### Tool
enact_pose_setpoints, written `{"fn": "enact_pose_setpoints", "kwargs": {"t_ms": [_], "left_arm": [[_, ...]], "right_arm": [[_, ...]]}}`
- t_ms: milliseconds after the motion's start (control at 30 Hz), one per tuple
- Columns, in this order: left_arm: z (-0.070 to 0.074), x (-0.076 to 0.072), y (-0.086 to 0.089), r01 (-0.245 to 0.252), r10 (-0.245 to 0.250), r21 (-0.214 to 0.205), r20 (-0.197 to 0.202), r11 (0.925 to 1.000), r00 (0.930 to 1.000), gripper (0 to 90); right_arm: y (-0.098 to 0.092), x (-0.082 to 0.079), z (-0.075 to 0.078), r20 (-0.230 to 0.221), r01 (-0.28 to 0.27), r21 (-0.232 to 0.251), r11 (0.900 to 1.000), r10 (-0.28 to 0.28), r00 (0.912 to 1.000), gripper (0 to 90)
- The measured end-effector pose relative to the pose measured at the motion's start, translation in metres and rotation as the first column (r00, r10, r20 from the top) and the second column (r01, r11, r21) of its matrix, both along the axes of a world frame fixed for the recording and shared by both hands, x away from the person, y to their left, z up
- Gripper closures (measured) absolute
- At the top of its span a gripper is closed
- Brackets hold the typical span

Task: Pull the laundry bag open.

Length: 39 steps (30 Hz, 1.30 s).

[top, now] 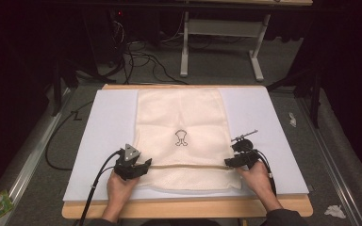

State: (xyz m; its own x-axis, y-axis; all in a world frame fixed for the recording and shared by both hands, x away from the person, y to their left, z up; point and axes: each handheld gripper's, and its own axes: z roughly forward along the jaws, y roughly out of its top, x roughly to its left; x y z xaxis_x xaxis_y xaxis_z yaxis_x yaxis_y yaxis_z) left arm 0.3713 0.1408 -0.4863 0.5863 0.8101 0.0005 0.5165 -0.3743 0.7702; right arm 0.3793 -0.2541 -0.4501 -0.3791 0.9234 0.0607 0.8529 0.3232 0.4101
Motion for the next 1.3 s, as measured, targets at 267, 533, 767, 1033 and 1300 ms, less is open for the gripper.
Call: {"fn": "enact_pose_setpoints", "kwargs": {"t_ms": [267, 533, 767, 1033, 1300], "left_arm": [[0.0, 0.0, 0.0, -0.001, 0.001, -0.001, 0.001, 1.0, 1.0, 44.3], [0.0, 0.0, 0.0, -0.001, 0.001, -0.001, 0.0, 1.0, 1.0, 44.3], [0.0, 0.0, 0.0, -0.002, 0.002, 0.004, 0.0, 1.0, 1.0, 44.3], [0.0, 0.0, -0.001, -0.001, 0.001, 0.003, -0.002, 1.0, 1.0, 44.6], [0.0, 0.0, -0.001, -0.001, 0.001, 0.001, 0.0, 1.0, 1.0, 44.7]], "right_arm": [[-0.01, 0.002, -0.002, -0.013, 0.015, 0.18, 0.9836, -0.013, 0.9998, 61.7], [-0.036, 0.003, -0.002, -0.061, 0.059, 0.452, 0.8898, -0.036, 0.9975, 59.6], [-0.045, -0.001, -0.009, -0.113, 0.046, 0.474, 0.8793, 0.009, 0.9935, 58.8], [-0.035, 0.008, -0.008, -0.068, 0.04, 0.511, 0.8587, -0.006, 0.9977, 58.8], [-0.034, 0.01, -0.007, -0.068, 0.009, 0.502, 0.8649, 0.029, 0.9973, 60.8]]}}
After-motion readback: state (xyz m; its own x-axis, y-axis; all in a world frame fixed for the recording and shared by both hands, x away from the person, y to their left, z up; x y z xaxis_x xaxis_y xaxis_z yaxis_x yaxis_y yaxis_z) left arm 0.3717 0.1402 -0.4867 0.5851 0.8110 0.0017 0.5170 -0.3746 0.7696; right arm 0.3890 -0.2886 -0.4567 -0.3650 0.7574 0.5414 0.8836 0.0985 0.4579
